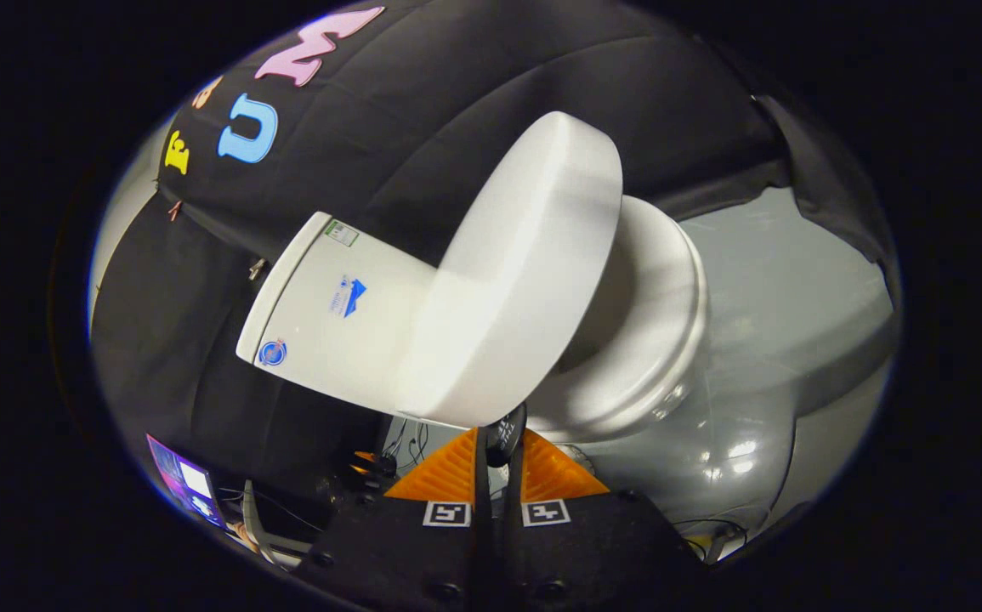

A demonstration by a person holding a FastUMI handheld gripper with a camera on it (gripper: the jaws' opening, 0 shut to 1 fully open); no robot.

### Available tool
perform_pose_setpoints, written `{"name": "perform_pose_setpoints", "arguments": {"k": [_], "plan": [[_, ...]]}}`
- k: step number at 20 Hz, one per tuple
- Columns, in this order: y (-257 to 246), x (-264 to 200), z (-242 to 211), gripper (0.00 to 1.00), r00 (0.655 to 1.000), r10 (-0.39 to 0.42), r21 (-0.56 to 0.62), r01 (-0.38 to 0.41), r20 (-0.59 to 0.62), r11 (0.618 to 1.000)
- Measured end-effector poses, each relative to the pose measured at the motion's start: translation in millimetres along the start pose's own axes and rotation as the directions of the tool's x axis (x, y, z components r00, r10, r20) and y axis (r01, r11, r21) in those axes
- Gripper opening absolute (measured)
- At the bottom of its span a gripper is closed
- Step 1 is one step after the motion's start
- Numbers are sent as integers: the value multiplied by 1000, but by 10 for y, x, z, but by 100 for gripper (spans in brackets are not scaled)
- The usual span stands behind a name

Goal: Open the toilet lid.

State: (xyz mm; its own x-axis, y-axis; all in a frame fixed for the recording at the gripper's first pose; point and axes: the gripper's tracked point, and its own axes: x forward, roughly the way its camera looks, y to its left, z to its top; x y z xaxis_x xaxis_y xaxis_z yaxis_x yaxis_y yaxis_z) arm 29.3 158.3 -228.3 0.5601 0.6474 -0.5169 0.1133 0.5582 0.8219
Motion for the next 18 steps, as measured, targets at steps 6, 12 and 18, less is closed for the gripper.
{"name": "perform_pose_setpoints", "arguments": {"k": [6,12,18], "plan": [[636,-152,245,7,997,55,-90,-51,45,995],[1080,-201,355,7,996,58,-202,-44,68,978],[1644,-118,421,7,993,96,-339,-65,75,938]]}}
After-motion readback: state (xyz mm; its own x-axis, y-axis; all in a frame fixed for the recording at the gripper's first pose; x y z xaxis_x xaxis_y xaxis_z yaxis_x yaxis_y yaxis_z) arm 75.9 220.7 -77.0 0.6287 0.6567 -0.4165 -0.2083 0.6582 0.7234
